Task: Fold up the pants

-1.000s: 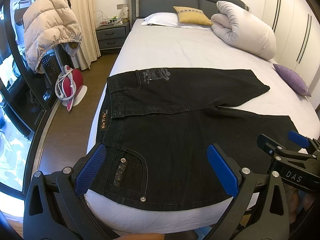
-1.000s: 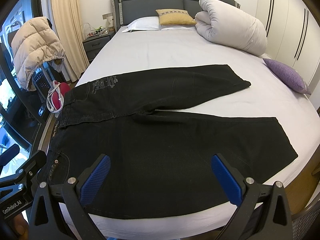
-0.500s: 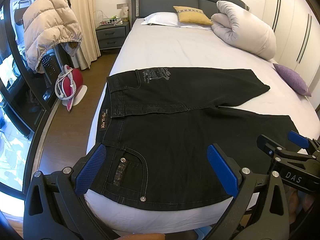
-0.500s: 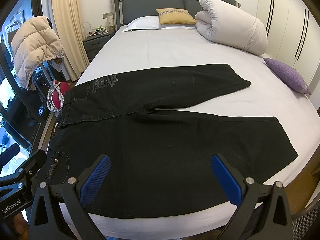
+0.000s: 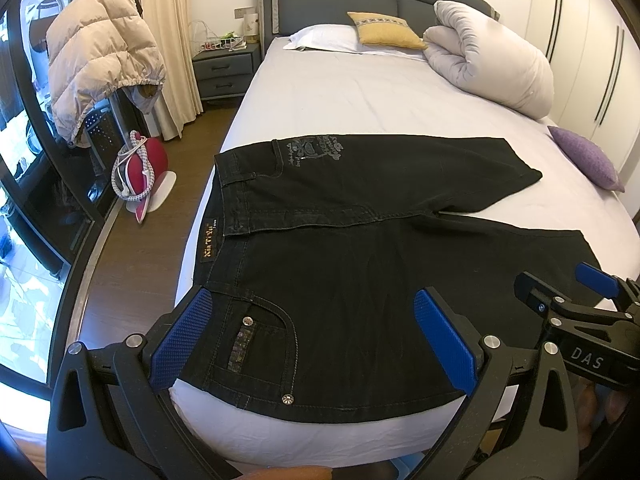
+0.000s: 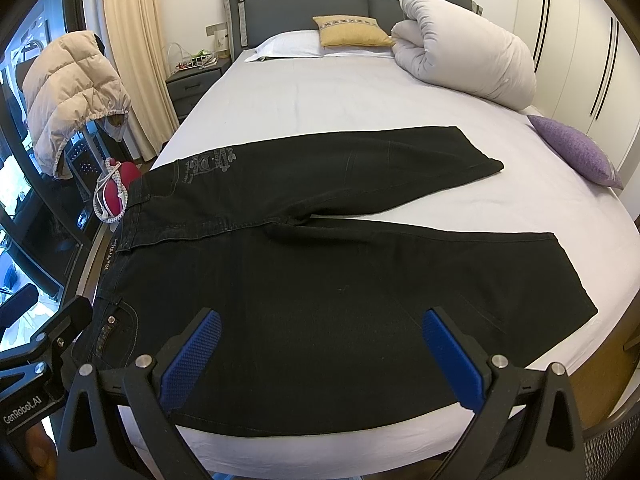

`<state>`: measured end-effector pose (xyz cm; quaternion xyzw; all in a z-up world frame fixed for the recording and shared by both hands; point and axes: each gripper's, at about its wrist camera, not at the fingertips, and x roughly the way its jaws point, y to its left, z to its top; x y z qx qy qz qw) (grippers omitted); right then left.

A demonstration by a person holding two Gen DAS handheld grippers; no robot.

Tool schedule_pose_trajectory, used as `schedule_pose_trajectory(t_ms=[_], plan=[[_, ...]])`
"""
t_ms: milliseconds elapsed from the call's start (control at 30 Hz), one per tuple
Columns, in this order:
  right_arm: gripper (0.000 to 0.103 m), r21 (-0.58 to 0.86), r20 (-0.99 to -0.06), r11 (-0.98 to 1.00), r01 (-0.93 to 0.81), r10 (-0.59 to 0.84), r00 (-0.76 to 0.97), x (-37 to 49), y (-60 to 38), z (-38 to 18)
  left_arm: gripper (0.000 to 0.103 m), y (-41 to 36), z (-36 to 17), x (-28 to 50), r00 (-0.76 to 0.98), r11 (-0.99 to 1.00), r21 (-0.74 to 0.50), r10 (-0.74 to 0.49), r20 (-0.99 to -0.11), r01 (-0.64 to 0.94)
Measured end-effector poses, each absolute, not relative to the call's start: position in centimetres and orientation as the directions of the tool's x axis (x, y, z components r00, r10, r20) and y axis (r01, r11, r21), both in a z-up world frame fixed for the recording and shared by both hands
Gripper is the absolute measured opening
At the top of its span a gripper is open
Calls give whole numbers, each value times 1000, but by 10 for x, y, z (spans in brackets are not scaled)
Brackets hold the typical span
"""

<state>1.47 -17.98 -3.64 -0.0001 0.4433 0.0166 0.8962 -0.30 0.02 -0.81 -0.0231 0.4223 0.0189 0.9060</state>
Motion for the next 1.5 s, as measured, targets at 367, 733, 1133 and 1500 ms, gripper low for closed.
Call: schedule_pose_trajectory(t_ms=[367,733,1133,1500], plan=[[103,16,-796,999,-32,32,604,15,-178,-38,103,-1,-6,-4,667,998,10,44,-743,-55],[103,32,-800,999,-41,50,598,20,-179,-41,103,4,-2,-1,697,999,-17,7,-717,-28],[103,105,-698,984,-146,178,693,71,-198,-13,103,37,-11,56,720,995,93,90,-688,-35],[97,128,-713,934,-333,320,623,171,-205,-19,103,103,-46,218,643,997,60,12,-766,54]])
